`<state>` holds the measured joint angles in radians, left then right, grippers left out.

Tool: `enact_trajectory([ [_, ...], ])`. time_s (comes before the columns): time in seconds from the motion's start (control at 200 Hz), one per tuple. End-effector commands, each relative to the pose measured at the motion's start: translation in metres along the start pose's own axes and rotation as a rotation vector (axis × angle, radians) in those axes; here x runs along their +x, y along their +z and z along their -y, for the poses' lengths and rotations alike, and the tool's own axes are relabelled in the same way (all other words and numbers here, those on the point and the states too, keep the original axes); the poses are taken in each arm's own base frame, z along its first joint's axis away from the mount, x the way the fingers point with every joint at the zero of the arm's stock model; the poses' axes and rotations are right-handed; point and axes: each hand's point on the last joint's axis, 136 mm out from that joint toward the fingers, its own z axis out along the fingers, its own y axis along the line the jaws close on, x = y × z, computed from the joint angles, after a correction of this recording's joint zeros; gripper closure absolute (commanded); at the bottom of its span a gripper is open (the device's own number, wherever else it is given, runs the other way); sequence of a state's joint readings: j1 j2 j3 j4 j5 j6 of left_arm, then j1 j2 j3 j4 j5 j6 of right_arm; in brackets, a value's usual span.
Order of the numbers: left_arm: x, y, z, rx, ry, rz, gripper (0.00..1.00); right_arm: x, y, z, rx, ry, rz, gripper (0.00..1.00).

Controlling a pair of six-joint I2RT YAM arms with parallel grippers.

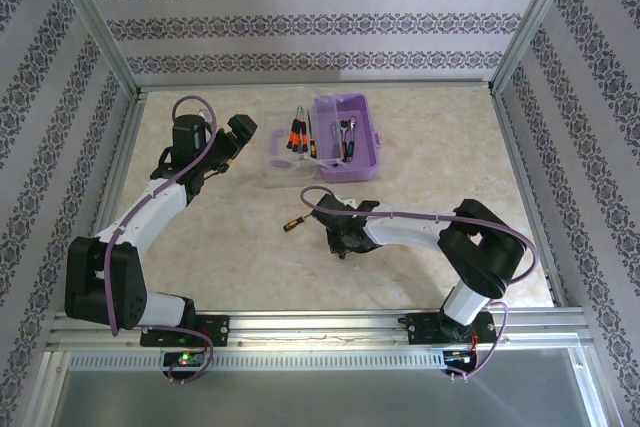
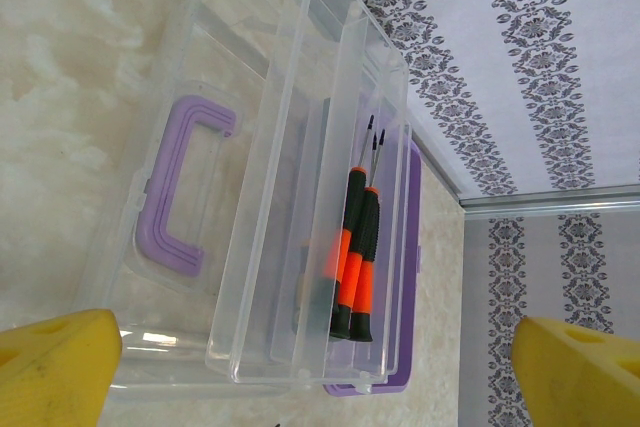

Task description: Pack the tool kit

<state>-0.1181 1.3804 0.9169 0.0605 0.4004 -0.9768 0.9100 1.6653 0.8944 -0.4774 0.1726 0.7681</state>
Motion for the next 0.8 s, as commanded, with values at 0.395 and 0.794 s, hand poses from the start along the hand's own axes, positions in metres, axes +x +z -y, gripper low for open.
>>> enact_trajectory([
  [0.395,-0.003,-0.001,0.013,0.034,0.010,-0.001,0.00,0.002,-0.007,0.048,0.068,0.064,0.015,0.81],
  [0.794,-0.002,0.001,0.012,0.036,0.012,-0.003,0.00,0.004,0.003,0.051,0.084,0.038,-0.004,0.73],
])
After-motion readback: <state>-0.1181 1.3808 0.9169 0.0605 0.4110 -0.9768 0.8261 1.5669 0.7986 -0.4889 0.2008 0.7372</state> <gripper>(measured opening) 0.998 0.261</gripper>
